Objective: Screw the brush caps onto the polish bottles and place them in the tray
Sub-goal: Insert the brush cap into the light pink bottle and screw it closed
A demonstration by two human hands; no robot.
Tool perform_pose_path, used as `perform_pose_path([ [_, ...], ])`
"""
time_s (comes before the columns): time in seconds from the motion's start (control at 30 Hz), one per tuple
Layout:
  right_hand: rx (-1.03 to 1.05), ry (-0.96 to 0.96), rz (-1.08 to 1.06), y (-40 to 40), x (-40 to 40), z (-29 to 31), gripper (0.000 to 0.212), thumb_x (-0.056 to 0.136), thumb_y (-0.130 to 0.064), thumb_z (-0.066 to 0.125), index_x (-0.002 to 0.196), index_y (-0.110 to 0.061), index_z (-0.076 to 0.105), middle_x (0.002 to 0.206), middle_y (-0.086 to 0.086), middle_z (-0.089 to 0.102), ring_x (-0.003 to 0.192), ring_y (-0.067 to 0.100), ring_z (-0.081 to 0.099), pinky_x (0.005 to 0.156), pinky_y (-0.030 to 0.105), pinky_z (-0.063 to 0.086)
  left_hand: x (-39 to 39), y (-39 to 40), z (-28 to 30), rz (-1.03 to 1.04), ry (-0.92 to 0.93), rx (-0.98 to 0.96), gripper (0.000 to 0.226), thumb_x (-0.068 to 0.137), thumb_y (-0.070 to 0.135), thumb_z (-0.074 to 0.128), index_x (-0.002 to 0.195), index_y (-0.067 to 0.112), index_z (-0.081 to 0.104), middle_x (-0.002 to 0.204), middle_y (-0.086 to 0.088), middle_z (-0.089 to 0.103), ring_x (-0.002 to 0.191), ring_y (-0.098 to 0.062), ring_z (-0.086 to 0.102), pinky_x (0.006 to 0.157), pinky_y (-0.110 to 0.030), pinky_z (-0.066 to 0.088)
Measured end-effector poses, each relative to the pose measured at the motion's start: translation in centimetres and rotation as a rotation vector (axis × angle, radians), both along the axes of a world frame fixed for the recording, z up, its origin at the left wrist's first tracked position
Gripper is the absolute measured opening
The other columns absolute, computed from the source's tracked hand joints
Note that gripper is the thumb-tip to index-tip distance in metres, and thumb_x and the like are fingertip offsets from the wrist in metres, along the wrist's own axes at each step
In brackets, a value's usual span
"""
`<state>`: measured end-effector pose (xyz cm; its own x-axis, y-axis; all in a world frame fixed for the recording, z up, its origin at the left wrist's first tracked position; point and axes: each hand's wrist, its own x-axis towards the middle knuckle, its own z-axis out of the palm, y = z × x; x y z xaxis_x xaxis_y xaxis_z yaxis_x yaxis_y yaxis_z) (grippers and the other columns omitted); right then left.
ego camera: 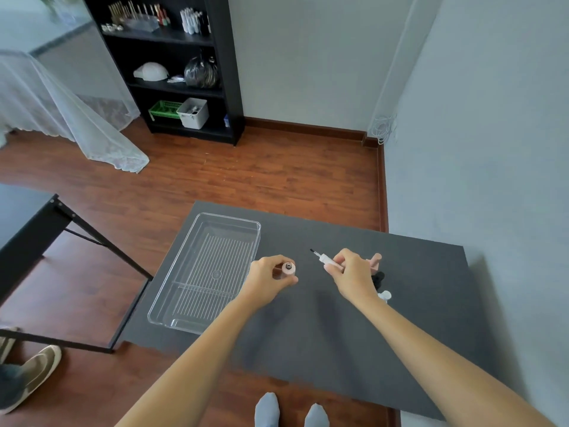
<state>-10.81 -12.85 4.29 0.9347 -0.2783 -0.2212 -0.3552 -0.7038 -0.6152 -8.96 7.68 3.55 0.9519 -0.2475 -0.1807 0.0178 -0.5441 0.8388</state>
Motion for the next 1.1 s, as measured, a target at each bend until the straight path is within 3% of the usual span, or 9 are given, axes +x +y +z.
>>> perform_pose_path([
  [0.07, 0.069, -0.099, -0.044, -0.6, 0.7, 3.0, 0.019, 0.087, -0.034, 0.062, 0.082, -0.016, 0.062, 0.071, -0.002, 0.069, 0.077, 0.022, 0.065, 0.089, 0.038, 0.038, 1.0, -0.6, 1.9, 0.01, -0.044, -0.026, 0.018, 0.075, 0.015, 0.08, 0.093, 0.018, 0.074, 0.082, 0.011, 0.073, 0.073, 0.001, 0.066, 0.073, -0.008, 0.048],
  [0.17, 0.22, -0.295, -0.075, -1.6, 1.6, 7.5, 0.014, 0.08, -0.028, 0.072, 0.077, -0.017, 0.065, 0.073, -0.008, 0.071, 0.066, 0.013, 0.064, 0.07, 0.03, 0.048, 2.7, -1.9, 5.1, 0.026, -0.104, -0.068, 0.021, 0.074, 0.017, 0.083, 0.093, 0.017, 0.074, 0.082, 0.008, 0.074, 0.069, 0.007, 0.064, 0.069, -0.005, 0.048],
  [0.3, 0.336, -0.505, -0.064, -3.0, 2.7, 13.3, 0.007, 0.083, -0.024, 0.072, 0.077, -0.021, 0.069, 0.077, -0.01, 0.074, 0.071, 0.01, 0.065, 0.067, 0.03, 0.052, 4.2, -3.7, 9.7, 0.049, -0.182, -0.14, 0.023, 0.072, 0.024, 0.086, 0.092, 0.021, 0.074, 0.083, 0.006, 0.074, 0.072, -0.005, 0.066, 0.068, -0.008, 0.049],
  [0.4, 0.433, -0.624, -0.045, -4.0, 3.3, 17.4, 0.005, 0.087, -0.019, 0.069, 0.082, -0.02, 0.069, 0.082, -0.001, 0.076, 0.078, 0.02, 0.069, 0.075, 0.038, 0.056, 5.0, -5.0, 13.2, 0.064, -0.245, -0.19, 0.023, 0.072, 0.034, 0.087, 0.09, 0.027, 0.074, 0.078, 0.01, 0.071, 0.067, -0.003, 0.06, 0.058, -0.005, 0.044],
  [0.57, 0.571, -0.762, 0.048, -4.6, 3.9, 24.0, 0.008, 0.093, -0.003, 0.061, 0.098, -0.006, 0.065, 0.092, 0.012, 0.075, 0.089, 0.022, 0.075, 0.084, 0.033, 0.059, 5.4, -6.9, 18.2, 0.069, -0.338, -0.213, 0.026, 0.072, 0.046, 0.083, 0.093, 0.034, 0.074, 0.082, 0.011, 0.073, 0.067, -0.004, 0.06, 0.056, -0.013, 0.048],
  [0.63, 0.541, -0.795, 0.08, -4.5, 4.0, 26.1, 0.017, 0.095, -0.003, 0.057, 0.11, -0.007, 0.063, 0.093, 0.01, 0.074, 0.09, 0.021, 0.074, 0.084, 0.03, 0.059, 5.4, -7.5, 19.8, 0.081, -0.369, -0.212, 0.026, 0.072, 0.048, 0.081, 0.093, 0.034, 0.074, 0.081, 0.011, 0.074, 0.065, -0.003, 0.059, 0.054, -0.015, 0.046],
  [0.77, 0.383, -0.859, 0.181, -4.4, 4.2, 29.4, 0.029, 0.097, -0.002, 0.053, 0.125, -0.008, 0.057, 0.095, 0.008, 0.073, 0.09, 0.02, 0.073, 0.085, 0.027, 0.057, 5.5, -8.3, 22.3, 0.092, -0.424, -0.243, 0.029, 0.072, 0.048, 0.081, 0.094, 0.03, 0.075, 0.077, 0.014, 0.073, 0.064, 0.008, 0.061, 0.052, -0.004, 0.043],
  [0.97, 0.202, -0.858, 0.291, -4.2, 4.4, 31.6, 0.034, 0.098, -0.004, 0.052, 0.131, -0.012, 0.055, 0.097, 0.01, 0.072, 0.085, 0.011, 0.072, 0.078, 0.009, 0.052, 5.3, -8.9, 24.6, 0.082, -0.446, -0.276, 0.023, 0.071, 0.044, 0.084, 0.088, 0.033, 0.073, 0.076, 0.012, 0.073, 0.061, -0.001, 0.062, 0.05, -0.004, 0.044],
  [1.1, 0.141, -0.857, 0.306, -4.2, 4.5, 32.0, 0.036, 0.098, -0.005, 0.053, 0.132, -0.016, 0.055, 0.097, 0.004, 0.072, 0.083, 0.006, 0.072, 0.083, 0.013, 0.054, 5.2, -8.9, 25.2, 0.075, -0.442, -0.287, 0.024, 0.071, 0.042, 0.085, 0.089, 0.031, 0.074, 0.077, 0.01, 0.073, 0.06, -0.001, 0.062, 0.047, -0.006, 0.044],
])
